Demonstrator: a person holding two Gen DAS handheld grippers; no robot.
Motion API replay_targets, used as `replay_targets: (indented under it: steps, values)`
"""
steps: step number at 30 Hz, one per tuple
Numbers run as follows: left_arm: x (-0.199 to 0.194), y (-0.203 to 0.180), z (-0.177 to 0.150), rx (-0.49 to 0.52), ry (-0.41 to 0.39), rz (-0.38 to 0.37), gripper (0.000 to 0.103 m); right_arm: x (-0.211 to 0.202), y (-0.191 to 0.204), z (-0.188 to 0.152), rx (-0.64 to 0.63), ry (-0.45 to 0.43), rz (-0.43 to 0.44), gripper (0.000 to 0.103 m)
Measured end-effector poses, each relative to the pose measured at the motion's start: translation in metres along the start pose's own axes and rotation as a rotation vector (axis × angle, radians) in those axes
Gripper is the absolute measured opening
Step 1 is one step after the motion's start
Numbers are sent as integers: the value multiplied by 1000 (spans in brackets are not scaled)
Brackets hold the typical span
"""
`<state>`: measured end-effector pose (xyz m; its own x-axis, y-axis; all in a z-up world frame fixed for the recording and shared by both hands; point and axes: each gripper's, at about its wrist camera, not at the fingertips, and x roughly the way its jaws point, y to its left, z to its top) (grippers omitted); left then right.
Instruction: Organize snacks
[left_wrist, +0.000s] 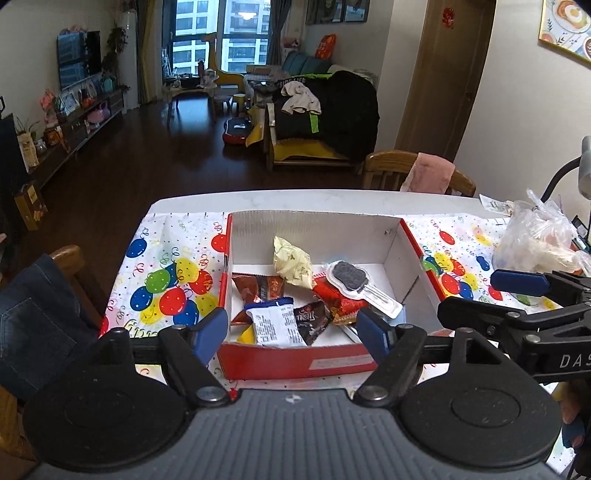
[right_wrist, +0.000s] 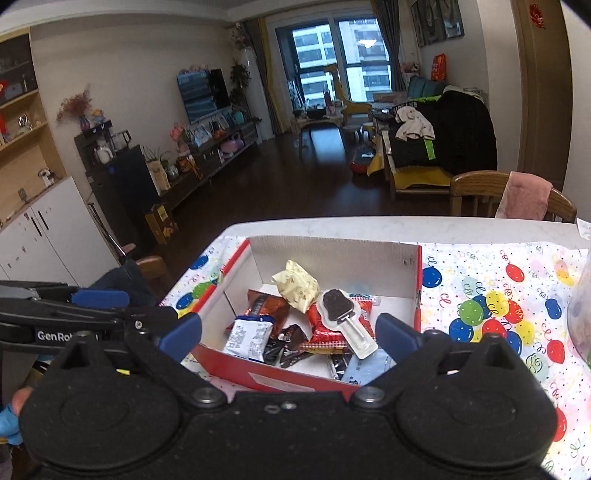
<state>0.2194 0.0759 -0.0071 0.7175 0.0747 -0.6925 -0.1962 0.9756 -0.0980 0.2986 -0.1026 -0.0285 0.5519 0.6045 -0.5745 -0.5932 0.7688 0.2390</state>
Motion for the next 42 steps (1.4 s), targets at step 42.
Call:
replay_targets:
  steps: [42]
  values:
    - [-36, 1, -32, -42, -47, -34, 102, -33, 5, -32, 11, -46, -51, 103]
